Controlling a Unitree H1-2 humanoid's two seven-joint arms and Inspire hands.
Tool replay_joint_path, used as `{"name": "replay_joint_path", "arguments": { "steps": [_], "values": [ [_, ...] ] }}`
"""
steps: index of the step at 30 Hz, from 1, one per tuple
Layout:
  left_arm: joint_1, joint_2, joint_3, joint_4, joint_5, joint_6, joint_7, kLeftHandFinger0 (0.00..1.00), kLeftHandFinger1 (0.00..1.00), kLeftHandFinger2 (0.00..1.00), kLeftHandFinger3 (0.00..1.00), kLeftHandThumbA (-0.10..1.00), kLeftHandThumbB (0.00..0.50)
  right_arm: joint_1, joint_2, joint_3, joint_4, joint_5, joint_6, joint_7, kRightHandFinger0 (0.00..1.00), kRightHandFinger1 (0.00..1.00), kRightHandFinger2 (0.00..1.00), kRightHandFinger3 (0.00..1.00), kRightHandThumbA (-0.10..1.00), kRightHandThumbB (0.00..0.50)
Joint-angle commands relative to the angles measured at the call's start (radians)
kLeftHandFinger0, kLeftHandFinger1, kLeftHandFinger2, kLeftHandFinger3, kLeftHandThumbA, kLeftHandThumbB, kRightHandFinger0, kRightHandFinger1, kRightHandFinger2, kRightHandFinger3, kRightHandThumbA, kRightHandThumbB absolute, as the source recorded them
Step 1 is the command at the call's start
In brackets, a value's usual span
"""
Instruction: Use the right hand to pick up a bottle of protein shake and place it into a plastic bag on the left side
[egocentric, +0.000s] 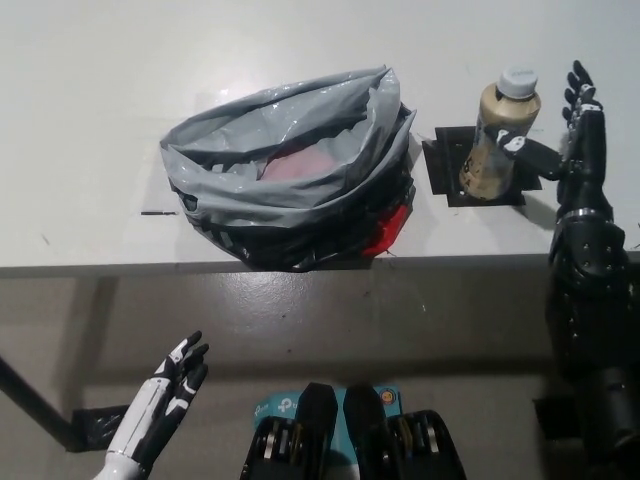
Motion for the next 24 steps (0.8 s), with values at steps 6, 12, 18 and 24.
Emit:
{"name": "replay_joint_path", "arguments": {
  "steps": [6,12,18,24],
  "values": [
    [-0.013,0.016,0.0,-0.016,-0.005,-0.038,-0.022,1.0,1.0,1.0,1.0,0.92,0.042,-0.099,-0.043,0.069,0.101,-0.023,-0.019,0.011,1.0,1.0,1.0,1.0,1.0,0.494],
    [-0.017,0.014,-0.002,-0.017,0.0,-0.049,-0.02,1.0,1.0,1.0,1.0,0.91,0.028,-0.161,-0.052,0.086,0.237,-0.013,-0.032,0.022,1.0,1.0,1.0,1.0,1.0,0.492],
    [-0.027,0.019,-0.002,-0.023,0.0,-0.036,-0.024,1.0,1.0,1.0,1.0,0.91,0.033,-0.222,-0.057,0.062,0.391,0.03,-0.069,0.018,0.81,0.66,0.74,1.0,0.6,0.437],
    [-0.041,0.024,-0.004,-0.014,0.004,-0.042,-0.028,1.0,1.0,1.0,1.0,0.91,0.035,-0.23,-0.071,0.081,0.421,-0.003,-0.082,-0.037,0.0,0.09,0.27,0.01,0.24,0.241]
  ]
}}
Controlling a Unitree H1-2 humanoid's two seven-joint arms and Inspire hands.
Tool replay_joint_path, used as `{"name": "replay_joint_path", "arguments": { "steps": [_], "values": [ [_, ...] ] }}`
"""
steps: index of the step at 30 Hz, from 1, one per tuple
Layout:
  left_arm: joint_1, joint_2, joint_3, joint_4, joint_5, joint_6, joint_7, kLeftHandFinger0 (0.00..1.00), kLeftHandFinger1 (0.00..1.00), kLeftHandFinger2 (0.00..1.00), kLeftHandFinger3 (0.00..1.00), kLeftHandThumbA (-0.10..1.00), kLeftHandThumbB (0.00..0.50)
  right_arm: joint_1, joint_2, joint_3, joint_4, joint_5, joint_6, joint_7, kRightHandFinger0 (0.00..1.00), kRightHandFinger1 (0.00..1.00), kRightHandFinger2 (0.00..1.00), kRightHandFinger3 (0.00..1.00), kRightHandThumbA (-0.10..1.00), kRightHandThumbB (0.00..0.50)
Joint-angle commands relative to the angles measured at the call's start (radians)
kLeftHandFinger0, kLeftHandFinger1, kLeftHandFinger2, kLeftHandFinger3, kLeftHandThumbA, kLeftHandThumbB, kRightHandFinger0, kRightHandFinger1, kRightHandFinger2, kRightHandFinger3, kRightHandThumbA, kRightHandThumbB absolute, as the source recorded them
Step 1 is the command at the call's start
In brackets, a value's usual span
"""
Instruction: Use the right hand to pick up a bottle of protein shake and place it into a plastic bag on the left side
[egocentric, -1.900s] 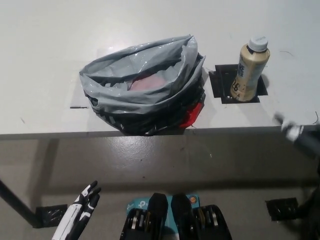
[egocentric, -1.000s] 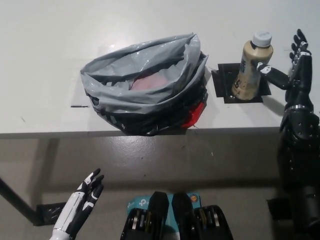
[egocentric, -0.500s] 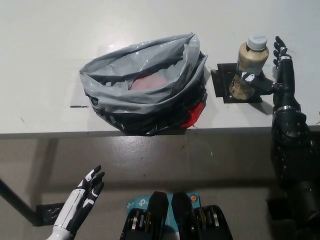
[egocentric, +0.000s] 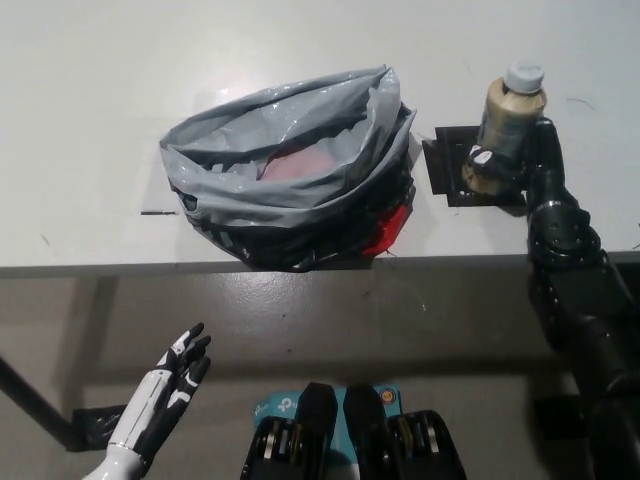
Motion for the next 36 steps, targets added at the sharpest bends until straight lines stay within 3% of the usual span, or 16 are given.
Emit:
{"name": "replay_joint_path", "arguments": {
  "steps": [1,9,12,16,21,24,26,28,29,30,31,32,34,36],
  "values": [
    [-0.019,0.022,-0.003,-0.015,0.0,-0.036,-0.025,1.0,1.0,1.0,1.0,0.91,0.031,-0.061,-0.036,0.01,0.001,-0.004,-0.065,-0.026,0.01,0.14,0.33,0.03,0.24,0.226],
    [-0.02,0.021,-0.003,-0.019,0.005,-0.027,-0.027,1.0,1.0,1.0,1.0,0.94,0.053,-0.048,-0.046,0.008,-0.048,0.004,-0.076,-0.018,0.0,0.17,0.39,0.08,0.21,0.185],
    [-0.02,0.022,-0.003,-0.015,0.003,-0.034,-0.03,1.0,1.0,1.0,1.0,0.94,0.053,-0.052,-0.047,0.025,-0.084,-0.011,-0.077,-0.006,0.01,0.21,0.45,0.12,0.09,0.163],
    [-0.032,0.02,0.001,-0.017,-0.003,-0.017,-0.029,1.0,1.0,1.0,1.0,0.94,0.054,-0.074,-0.046,0.086,-0.228,-0.064,-0.099,0.022,0.03,0.3,0.53,0.25,0.02,0.153],
    [-0.038,0.027,-0.002,-0.022,-0.002,-0.011,-0.037,1.0,1.0,1.0,1.0,0.96,0.055,-0.13,-0.031,0.221,-0.472,-0.196,-0.009,0.058,0.0,0.28,0.56,0.39,-0.01,0.142],
    [-0.031,0.031,-0.004,-0.022,-0.009,-0.018,-0.046,1.0,1.0,1.0,1.0,0.96,0.05,-0.184,-0.016,0.296,-0.489,-0.237,-0.002,0.094,0.0,0.3,0.58,0.56,0.01,0.131],
    [-0.026,0.03,-0.006,-0.025,-0.01,-0.018,-0.046,1.0,1.0,1.0,1.0,0.95,0.046,-0.221,-0.006,0.36,-0.464,-0.301,0.0,0.079,0.01,0.32,0.6,0.69,0.09,0.129],
    [-0.025,0.028,-0.009,-0.023,0.001,-0.025,-0.042,1.0,1.0,1.0,1.0,0.95,0.049,-0.261,0.009,0.414,-0.424,-0.351,-0.004,0.062,0.0,0.31,0.6,0.7,0.08,0.142],
    [-0.026,0.028,-0.01,-0.023,0.004,-0.028,-0.042,1.0,1.0,1.0,1.0,0.96,0.058,-0.288,0.025,0.44,-0.392,-0.371,-0.007,0.051,0.2,0.28,0.54,0.62,0.02,0.16],
    [-0.028,0.029,-0.009,-0.025,0.004,-0.024,-0.043,1.0,1.0,1.0,1.0,0.96,0.06,-0.303,0.033,0.455,-0.371,-0.375,-0.016,0.038,0.24,0.22,0.49,0.55,0.0,0.168],
    [-0.031,0.03,-0.009,-0.027,0.004,-0.024,-0.044,1.0,1.0,1.0,1.0,0.96,0.059,-0.312,0.035,0.468,-0.363,-0.379,-0.007,0.039,0.18,0.18,0.45,0.5,-0.01,0.161],
    [-0.035,0.031,-0.009,-0.029,0.004,-0.022,-0.046,1.0,1.0,1.0,1.0,0.96,0.058,-0.331,0.045,0.488,-0.345,-0.391,0.014,0.051,0.05,0.14,0.44,0.49,-0.03,0.158],
    [-0.042,0.033,-0.008,-0.041,-0.001,-0.003,-0.051,1.0,1.0,1.0,1.0,0.95,0.037,-0.363,0.063,0.528,-0.292,-0.423,0.019,0.036,0.0,0.17,0.52,0.54,-0.1,0.179],
    [-0.043,0.034,-0.011,-0.045,0.003,-0.001,-0.054,1.0,1.0,1.0,1.0,0.95,0.031,-0.373,0.071,0.553,-0.267,-0.439,0.04,0.045,0.0,0.21,0.57,0.61,-0.1,0.154]
  ]
}}
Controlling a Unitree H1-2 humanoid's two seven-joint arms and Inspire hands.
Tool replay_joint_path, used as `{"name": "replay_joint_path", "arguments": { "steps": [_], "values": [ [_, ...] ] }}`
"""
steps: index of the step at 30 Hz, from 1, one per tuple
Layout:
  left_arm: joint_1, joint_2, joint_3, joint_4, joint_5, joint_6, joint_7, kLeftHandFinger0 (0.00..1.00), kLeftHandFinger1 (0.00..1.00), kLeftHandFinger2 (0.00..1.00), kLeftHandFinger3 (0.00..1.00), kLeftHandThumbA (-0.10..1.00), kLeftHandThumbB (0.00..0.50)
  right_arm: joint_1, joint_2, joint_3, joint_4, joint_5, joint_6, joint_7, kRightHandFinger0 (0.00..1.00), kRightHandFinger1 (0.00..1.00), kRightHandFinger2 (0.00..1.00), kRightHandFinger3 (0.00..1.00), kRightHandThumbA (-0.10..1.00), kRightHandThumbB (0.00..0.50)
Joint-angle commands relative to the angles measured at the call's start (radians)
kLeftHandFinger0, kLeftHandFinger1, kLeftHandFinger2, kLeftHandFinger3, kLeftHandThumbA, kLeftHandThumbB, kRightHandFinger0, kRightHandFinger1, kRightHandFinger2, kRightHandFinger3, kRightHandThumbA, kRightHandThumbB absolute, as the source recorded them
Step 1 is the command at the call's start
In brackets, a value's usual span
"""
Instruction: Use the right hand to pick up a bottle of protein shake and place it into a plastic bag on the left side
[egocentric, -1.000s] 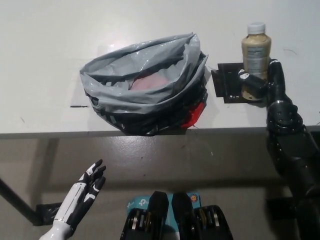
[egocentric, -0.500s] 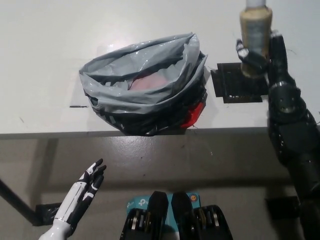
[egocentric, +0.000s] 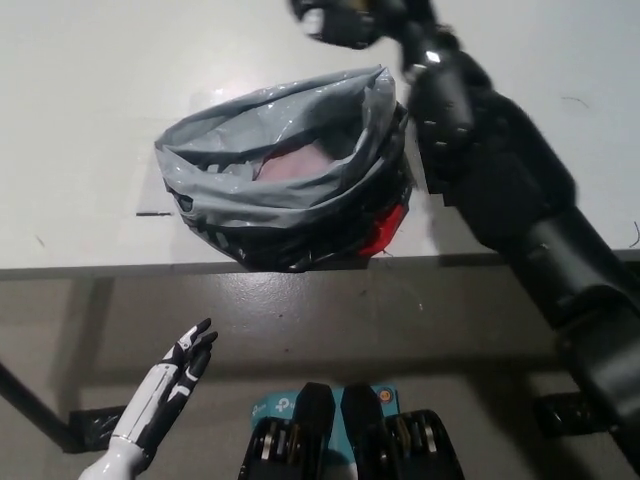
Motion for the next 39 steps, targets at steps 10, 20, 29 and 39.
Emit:
{"name": "replay_joint_path", "arguments": {
  "steps": [10,20,29,39],
  "values": [
    [-0.042,0.03,-0.014,-0.073,0.018,0.029,-0.024,1.0,1.0,1.0,1.0,1.0,0.064,-0.109,0.037,0.208,0.286,-0.23,0.012,-0.052,0.01,0.36,0.69,0.69,-0.1,0.181],
    [-0.076,0.03,-0.011,-0.07,0.024,0.033,-0.028,1.0,1.0,1.0,1.0,0.93,0.03,-0.094,0.003,0.189,0.36,-0.2,0.034,0.09,0.04,0.44,0.72,0.65,-0.1,0.169],
    [-0.107,0.031,-0.025,-0.057,0.023,0.041,-0.047,1.0,1.0,1.0,1.0,0.9,0.015,-0.058,-0.053,0.076,0.229,-0.036,0.118,0.463,1.0,1.0,1.0,1.0,0.78,0.488],
    [-0.137,0.031,-0.042,-0.052,0.027,0.051,-0.059,1.0,1.0,1.0,1.0,0.91,0.039,-0.014,-0.05,-0.06,0.026,0.152,0.261,0.709,1.0,1.0,1.0,1.0,0.78,0.5]
  ]
}}
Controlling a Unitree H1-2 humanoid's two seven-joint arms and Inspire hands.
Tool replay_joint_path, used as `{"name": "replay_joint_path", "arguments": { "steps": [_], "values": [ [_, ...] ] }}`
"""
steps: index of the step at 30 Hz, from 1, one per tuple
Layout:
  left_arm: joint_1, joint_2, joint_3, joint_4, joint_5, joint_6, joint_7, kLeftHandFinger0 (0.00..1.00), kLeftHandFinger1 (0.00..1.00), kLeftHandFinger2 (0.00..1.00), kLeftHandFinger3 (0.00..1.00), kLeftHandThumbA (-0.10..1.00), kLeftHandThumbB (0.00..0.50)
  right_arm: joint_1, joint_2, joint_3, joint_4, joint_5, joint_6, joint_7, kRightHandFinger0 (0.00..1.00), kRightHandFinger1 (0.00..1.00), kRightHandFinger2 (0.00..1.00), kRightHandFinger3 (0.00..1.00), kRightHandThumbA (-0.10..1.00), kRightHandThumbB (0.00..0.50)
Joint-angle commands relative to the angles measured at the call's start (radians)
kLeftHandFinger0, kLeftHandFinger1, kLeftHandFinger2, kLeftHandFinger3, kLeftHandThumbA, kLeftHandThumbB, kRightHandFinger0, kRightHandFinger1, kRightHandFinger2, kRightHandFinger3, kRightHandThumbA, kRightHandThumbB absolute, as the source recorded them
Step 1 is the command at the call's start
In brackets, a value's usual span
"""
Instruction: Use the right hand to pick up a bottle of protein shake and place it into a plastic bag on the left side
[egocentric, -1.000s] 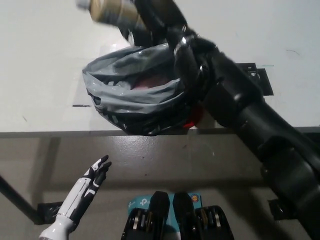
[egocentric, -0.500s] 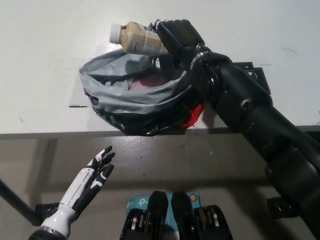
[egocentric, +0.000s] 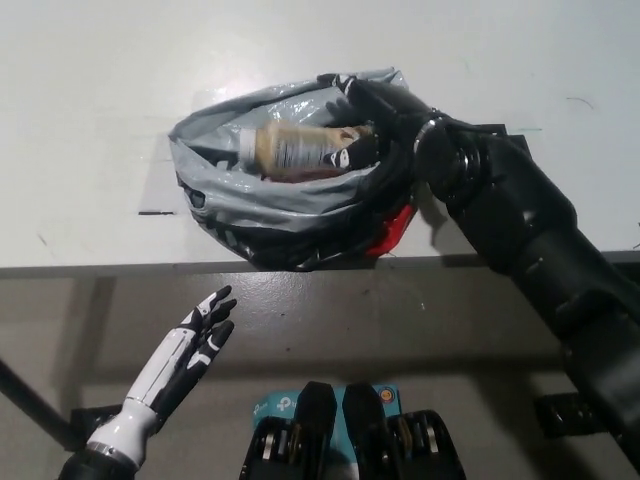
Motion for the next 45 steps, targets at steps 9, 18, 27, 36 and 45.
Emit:
{"name": "replay_joint_path", "arguments": {
  "steps": [9,18,27,36,45],
  "values": [
    [-0.043,0.018,-0.01,-0.028,-0.007,0.006,-0.037,1.0,1.0,1.0,1.0,0.9,0.04,-0.057,-0.042,-0.189,-0.456,0.307,0.22,0.372,1.0,1.0,1.0,1.0,0.77,0.5],
    [-0.061,-0.003,-0.001,-0.005,-0.001,-0.016,-0.012,1.0,1.0,1.0,1.0,0.85,0.022,-0.145,-0.051,-0.547,-0.83,0.546,0.256,0.188,1.0,1.0,1.0,1.0,0.83,0.498],
    [-0.107,0.005,0.084,-0.01,-0.029,-0.007,0.037,1.0,1.0,1.0,1.0,0.92,0.026,0.044,-0.03,-0.679,-1.388,0.615,0.232,0.098,1.0,1.0,1.0,1.0,0.84,0.428],
    [-0.126,-0.024,0.079,0.05,-0.049,-0.037,0.032,1.0,1.0,1.0,1.0,0.92,0.038,0.741,0.014,-0.763,-1.804,0.562,-0.027,0.043,1.0,1.0,1.0,1.0,0.94,0.453],
    [-0.078,-0.028,0.055,0.043,-0.027,-0.023,0.019,1.0,1.0,1.0,1.0,0.92,0.04,1.066,0.121,-0.673,-1.464,0.507,-0.219,0.072,1.0,1.0,1.0,1.0,1.0,0.373]
  ]
}}
